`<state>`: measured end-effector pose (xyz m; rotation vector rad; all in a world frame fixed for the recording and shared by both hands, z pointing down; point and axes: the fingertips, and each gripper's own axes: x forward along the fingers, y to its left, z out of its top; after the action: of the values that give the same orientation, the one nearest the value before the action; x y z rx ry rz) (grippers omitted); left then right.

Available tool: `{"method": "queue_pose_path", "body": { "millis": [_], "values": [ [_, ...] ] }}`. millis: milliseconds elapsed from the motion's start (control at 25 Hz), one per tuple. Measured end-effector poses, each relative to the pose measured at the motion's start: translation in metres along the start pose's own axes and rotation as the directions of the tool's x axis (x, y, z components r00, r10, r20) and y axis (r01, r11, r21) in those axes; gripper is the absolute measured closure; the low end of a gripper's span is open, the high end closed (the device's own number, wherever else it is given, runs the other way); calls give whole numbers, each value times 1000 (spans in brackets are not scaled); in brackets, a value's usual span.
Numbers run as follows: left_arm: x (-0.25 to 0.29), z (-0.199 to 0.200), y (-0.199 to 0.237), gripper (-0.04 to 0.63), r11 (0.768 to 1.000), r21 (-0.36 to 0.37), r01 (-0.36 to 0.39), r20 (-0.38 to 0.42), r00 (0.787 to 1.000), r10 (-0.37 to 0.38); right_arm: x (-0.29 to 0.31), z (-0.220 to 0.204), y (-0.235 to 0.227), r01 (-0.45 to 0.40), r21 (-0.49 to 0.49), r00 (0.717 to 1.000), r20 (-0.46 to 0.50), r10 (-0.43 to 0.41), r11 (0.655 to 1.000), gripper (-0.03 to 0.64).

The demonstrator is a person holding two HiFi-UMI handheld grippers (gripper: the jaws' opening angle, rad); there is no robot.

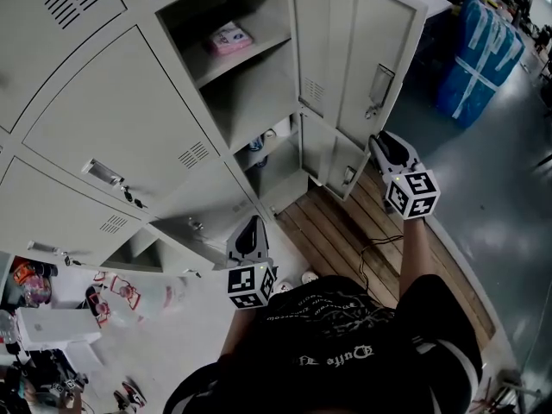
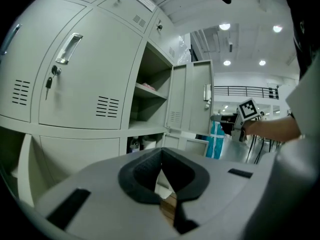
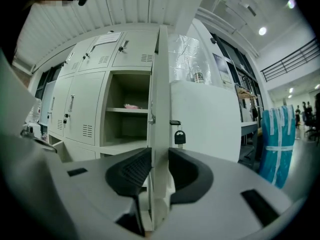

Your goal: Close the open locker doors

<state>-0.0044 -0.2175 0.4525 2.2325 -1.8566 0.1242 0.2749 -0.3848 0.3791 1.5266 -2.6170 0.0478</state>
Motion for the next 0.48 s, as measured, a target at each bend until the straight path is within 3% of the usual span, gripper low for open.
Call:
{"method": "queue_pose_path", "body": {
  "millis": [480],
  "values": [
    [-6, -12, 4, 588, 999, -10, -42, -22, 999, 42, -5, 0, 21, -71, -21, 997, 6, 72, 997, 526]
  ]
}}
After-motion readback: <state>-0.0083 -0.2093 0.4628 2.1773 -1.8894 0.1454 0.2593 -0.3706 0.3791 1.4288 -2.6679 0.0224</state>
